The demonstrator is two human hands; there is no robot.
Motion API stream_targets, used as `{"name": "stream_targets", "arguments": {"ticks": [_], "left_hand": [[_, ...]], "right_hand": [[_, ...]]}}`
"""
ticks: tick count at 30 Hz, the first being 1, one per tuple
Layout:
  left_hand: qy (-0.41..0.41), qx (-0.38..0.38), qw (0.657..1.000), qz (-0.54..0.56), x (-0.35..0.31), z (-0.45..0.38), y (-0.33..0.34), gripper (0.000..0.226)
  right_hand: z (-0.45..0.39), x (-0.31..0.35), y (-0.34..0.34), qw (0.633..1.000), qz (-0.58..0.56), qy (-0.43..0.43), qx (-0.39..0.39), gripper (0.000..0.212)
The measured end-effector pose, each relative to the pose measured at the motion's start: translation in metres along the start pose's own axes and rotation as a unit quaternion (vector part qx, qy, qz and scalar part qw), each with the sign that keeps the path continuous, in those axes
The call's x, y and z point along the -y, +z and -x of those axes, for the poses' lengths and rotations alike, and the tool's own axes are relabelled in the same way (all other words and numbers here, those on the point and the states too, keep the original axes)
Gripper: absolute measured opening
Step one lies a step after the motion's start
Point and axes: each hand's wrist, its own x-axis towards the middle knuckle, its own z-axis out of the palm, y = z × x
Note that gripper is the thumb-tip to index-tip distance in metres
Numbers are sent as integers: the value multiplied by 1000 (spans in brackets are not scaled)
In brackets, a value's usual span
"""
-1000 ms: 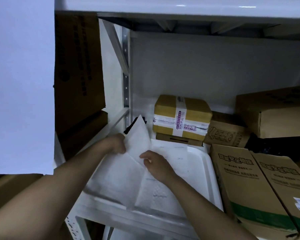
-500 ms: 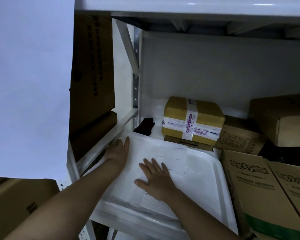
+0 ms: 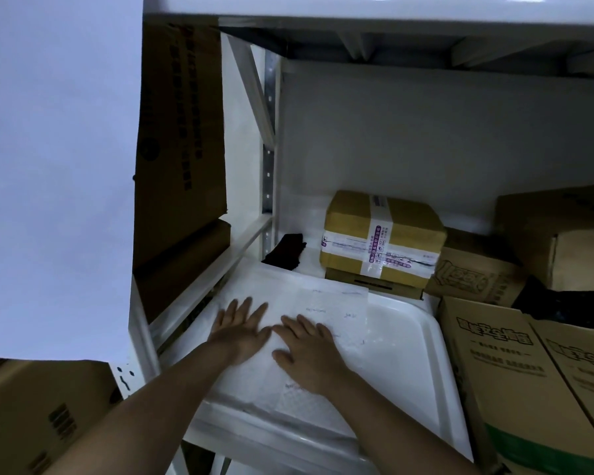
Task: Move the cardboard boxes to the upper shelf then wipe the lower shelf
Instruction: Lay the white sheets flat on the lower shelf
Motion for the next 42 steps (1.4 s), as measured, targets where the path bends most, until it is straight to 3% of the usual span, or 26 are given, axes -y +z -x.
{"name": "stream_targets", "arguments": {"ticks": [3, 7, 13, 18, 20, 23, 29, 36, 42], "left_hand": [[-4, -2, 1000, 7, 0, 0, 2, 61], [-9, -9, 1000, 3, -2, -1, 2, 61], [-13, -19, 1000, -12, -3, 0, 5, 62], [-31, -28, 999, -33, -4, 0, 4, 64], [-35, -29, 998, -48, -4, 1, 3, 64], [-34, -34, 998, -49, -4, 3, 1, 64], [-41, -33, 998, -44, -26, 1, -6, 68], [132, -31, 990, -27, -102, 2, -8, 62], [173, -17, 985, 5, -131, 2, 2, 69]], "right_hand": [[-6, 0, -14, 997, 56, -49, -25, 44], [-18, -4, -35, 979, 154, -130, 7, 40], [-18, 3, -50, 954, 252, -162, 25, 35], [-9, 3, -60, 905, 353, -236, -1, 26], [-8, 0, -63, 907, 330, -257, 34, 21], [-3, -5, -78, 911, 288, -292, -33, 18], [20, -28, -108, 905, 315, -261, -114, 27], [57, -53, -127, 908, 311, -243, -143, 18], [89, -78, -134, 924, 341, -155, -83, 20]]}}
